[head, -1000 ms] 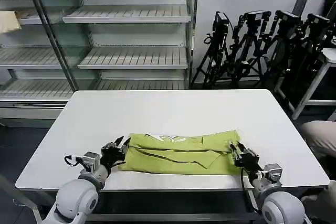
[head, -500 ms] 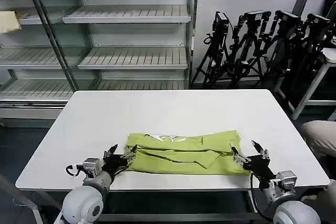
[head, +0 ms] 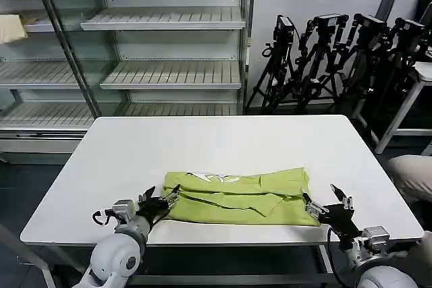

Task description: Fold and organize the clothes.

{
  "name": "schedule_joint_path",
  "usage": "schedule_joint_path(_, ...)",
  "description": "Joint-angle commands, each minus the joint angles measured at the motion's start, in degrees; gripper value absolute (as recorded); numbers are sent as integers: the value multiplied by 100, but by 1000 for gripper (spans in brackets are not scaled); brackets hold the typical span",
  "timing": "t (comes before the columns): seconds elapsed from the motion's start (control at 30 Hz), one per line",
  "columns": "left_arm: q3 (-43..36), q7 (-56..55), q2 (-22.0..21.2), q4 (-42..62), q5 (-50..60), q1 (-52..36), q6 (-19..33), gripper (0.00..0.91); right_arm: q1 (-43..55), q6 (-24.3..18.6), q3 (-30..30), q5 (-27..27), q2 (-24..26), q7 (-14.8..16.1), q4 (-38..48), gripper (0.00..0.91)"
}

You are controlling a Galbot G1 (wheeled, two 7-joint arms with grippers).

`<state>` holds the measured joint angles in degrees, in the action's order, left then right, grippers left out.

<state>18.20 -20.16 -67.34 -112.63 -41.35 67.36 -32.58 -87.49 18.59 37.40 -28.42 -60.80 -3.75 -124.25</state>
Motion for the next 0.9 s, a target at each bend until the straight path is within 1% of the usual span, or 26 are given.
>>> schedule_joint_path(0.03, -70, -134, -59, 237, -156, -106, -27, 10, -95, -15, 83, 40, -15, 13, -44, 907)
schedule_joint_path(0.63, -113, -70, -11, -44, 117, 103, -42, 10, -60, -14, 27, 97, -55, 15, -16, 907)
schedule_joint_path(0.8, 105, 128, 183, -113, 343, -25, -37, 0, -63, -15, 6, 131, -68, 10, -18, 907)
schedule_joint_path(0.87, 293, 409, 398, -129, 892, -160, -15, 0, -55, -14, -1, 135, -57, 7, -24, 907)
schedule_joint_path(0.9, 366, 477, 459, -122, 984, -201, -9, 0, -44, -14, -5, 138, -57, 4, -24, 907)
